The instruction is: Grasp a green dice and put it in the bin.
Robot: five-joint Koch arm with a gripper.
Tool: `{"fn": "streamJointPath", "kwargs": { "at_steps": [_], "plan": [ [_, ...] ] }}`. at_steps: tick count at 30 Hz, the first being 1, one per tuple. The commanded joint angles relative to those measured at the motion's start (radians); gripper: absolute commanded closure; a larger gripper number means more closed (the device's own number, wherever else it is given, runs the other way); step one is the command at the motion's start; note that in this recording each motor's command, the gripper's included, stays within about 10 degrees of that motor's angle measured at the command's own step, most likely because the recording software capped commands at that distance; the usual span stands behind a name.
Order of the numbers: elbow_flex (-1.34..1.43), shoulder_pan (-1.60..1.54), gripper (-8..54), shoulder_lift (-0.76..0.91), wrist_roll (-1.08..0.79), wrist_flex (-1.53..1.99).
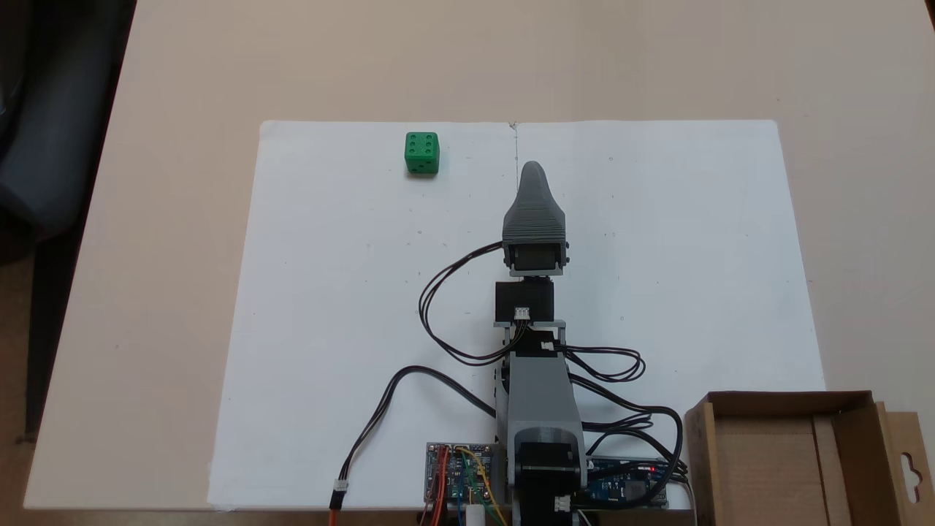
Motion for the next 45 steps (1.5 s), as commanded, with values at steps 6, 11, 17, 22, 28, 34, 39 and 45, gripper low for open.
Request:
{"fn": "streamJointPath", "kwargs": {
  "at_steps": [6, 11, 17, 22, 28, 34, 39, 45],
  "plan": [
    [0.048, -0.006, 3.3, 0.106, 0.066, 0.428],
    [0.048, -0.006, 3.3, 0.107, 0.066, 0.428],
    [0.048, -0.006, 3.3, 0.107, 0.064, 0.426],
    [0.035, -0.006, 3.3, 0.109, 0.064, 0.425],
    [0.008, -0.005, 3.3, 0.109, 0.064, 0.483],
    [-0.133, 0.035, 3.2, 0.11, 0.064, 0.758],
    [-0.301, 0.044, 2.9, 0.112, 0.064, 1.106],
    [-0.6, 0.044, 3.3, 0.112, 0.1, 1.508]
  ]
}}
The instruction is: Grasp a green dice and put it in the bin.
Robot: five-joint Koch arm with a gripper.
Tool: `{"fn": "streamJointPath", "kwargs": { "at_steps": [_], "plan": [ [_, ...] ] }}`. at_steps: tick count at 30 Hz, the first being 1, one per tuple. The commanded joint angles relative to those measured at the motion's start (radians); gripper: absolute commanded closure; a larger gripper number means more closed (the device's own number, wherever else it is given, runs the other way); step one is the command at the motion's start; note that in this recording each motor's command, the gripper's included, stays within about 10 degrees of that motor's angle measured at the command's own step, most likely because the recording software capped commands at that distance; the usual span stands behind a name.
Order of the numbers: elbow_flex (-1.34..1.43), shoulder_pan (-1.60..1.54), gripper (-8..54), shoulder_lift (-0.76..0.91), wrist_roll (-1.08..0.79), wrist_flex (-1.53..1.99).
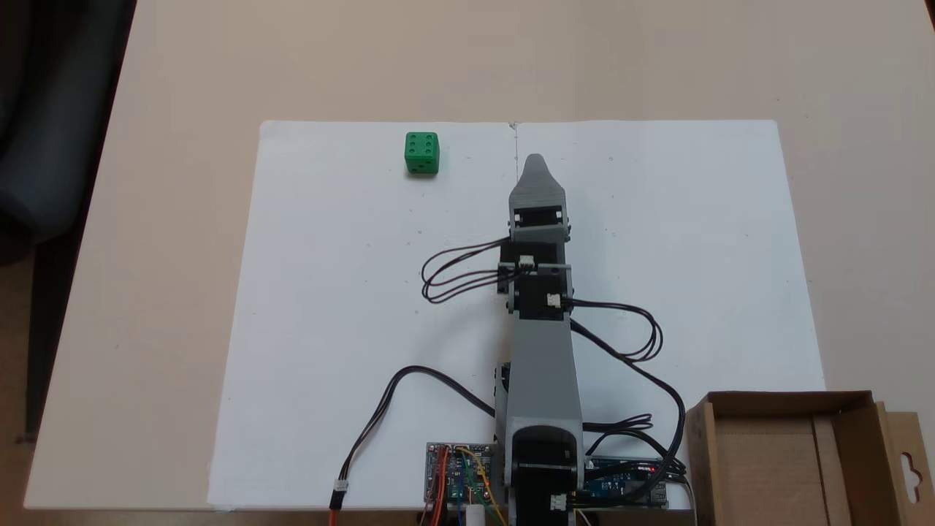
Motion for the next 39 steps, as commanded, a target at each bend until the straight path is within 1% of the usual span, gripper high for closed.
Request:
{"fn": "streamJointPath", "kwargs": {
  "at_steps": [1, 9, 15, 18, 21, 24, 30, 39],
  "plan": [
    [-0.137, 0.023, 3.3, 0.112, 0.092, 0.156],
    [-0.416, 0.018, 3.3, 0.1, 0.098, 0.624],
    [-0.841, 0.014, 3.3, -0.118, 0.101, 0.968],
    [-1.063, 0.012, 3.3, -0.256, 0.101, 1.127],
    [-1.21, 0.003, 3.3, -0.362, 0.133, 1.288],
    [-1.305, 0.003, 3.3, -0.422, 0.156, 1.439],
    [-1.408, -0.037, 3.3, -0.448, 0.175, 1.692],
    [-1.451, -0.092, 3.3, -0.472, 0.235, 1.833]
  ]
}}
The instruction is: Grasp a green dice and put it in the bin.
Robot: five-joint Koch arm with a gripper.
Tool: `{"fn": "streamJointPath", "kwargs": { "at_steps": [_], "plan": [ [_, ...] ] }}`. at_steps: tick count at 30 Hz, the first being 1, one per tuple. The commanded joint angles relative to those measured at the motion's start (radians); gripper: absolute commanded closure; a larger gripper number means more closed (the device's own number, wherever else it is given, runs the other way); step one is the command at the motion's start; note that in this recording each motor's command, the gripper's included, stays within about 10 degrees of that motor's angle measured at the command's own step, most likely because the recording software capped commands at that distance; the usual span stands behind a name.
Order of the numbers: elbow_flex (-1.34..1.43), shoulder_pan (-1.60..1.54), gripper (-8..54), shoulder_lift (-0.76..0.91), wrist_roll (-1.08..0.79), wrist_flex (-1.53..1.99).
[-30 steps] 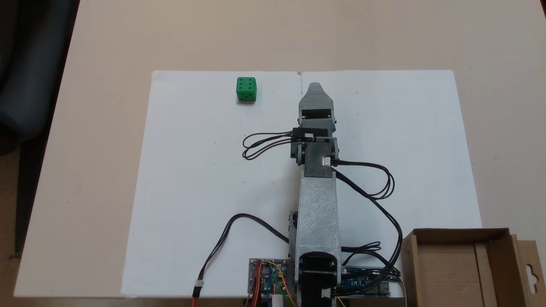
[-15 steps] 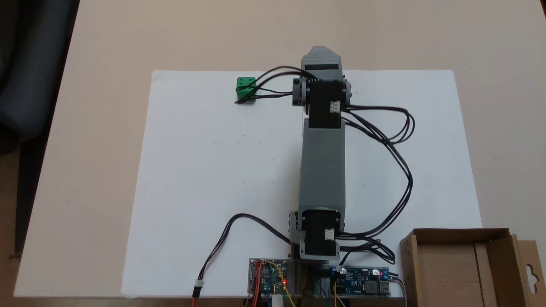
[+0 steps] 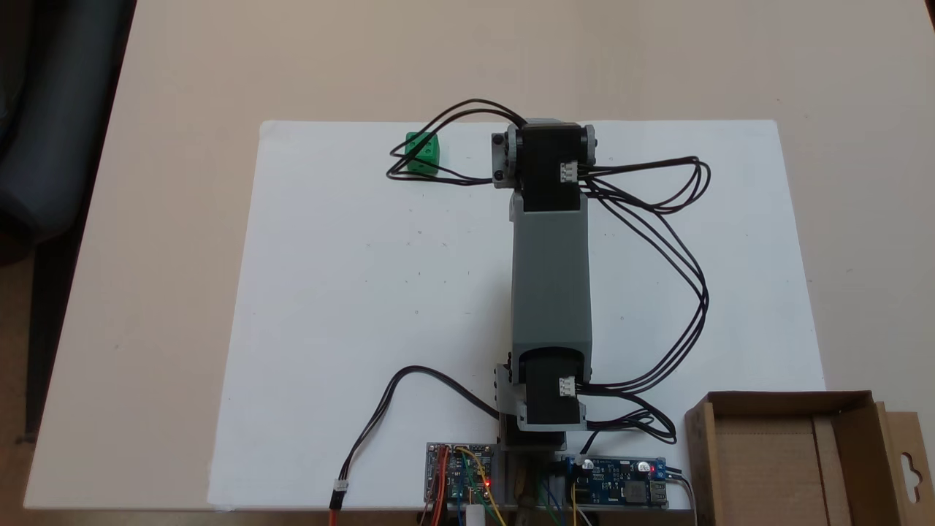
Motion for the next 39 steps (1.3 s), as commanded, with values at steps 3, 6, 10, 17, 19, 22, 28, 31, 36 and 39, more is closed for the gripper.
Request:
{"fn": "streamJointPath", "kwargs": {
  "at_steps": [3, 6, 10, 17, 19, 22, 28, 31, 36, 39],
  "plan": [
    [-0.049, -0.046, 3.3, -0.009, 0.087, 0.181],
    [-0.054, -0.052, 3.3, -0.008, 0.092, 0.181],
    [-0.071, -0.075, 3.3, -0.054, 0.124, 0.181],
    [-0.074, -0.219, 3.1, -0.123, 0.278, 0.181],
    [-0.083, -0.245, 3.1, -0.15, 0.291, 0.181],
    [-0.14, -0.267, 3.1, -0.183, 0.302, 0.181],
    [-0.367, -0.327, 3.1, -0.275, 0.337, 0.181],
    [-0.491, -0.39, 3.2, -0.314, 0.368, 0.181],
    [-0.607, -0.483, 3.2, -0.403, 0.426, 0.181],
    [-0.623, -0.512, 3.2, -0.468, 0.446, 0.181]
  ]
}}
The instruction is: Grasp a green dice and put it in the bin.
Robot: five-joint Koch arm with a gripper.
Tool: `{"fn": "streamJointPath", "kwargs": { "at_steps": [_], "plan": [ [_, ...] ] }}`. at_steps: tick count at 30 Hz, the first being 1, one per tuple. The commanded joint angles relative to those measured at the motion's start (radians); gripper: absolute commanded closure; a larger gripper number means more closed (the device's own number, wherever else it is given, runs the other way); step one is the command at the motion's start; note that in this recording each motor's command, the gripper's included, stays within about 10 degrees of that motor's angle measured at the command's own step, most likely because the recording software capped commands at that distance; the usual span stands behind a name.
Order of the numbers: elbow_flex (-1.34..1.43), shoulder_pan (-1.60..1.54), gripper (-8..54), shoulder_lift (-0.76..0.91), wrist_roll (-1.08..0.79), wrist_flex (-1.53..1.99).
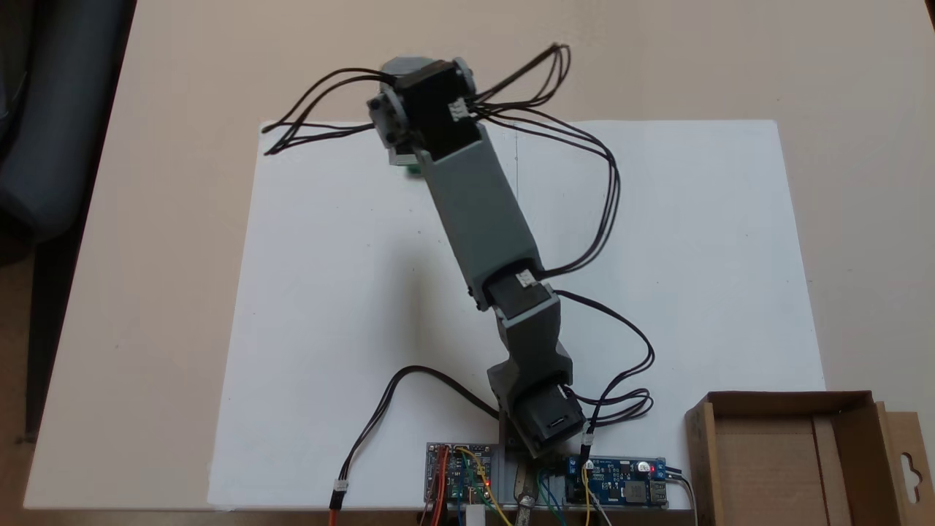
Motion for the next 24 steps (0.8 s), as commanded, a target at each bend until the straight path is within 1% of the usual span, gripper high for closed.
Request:
{"fn": "streamJointPath", "kwargs": {
  "at_steps": [1, 13, 17, 24],
  "plan": [
    [-0.052, -0.025, 3.2, -0.023, 0.092, 0.175],
    [-0.261, 0.037, 3.1, -0.302, 0.114, 0.175],
    [-0.27, 0.057, 3.0, -0.385, 0.144, 0.175],
    [-0.27, 0.066, 2.8, -0.411, 0.19, 0.175]
  ]
}}
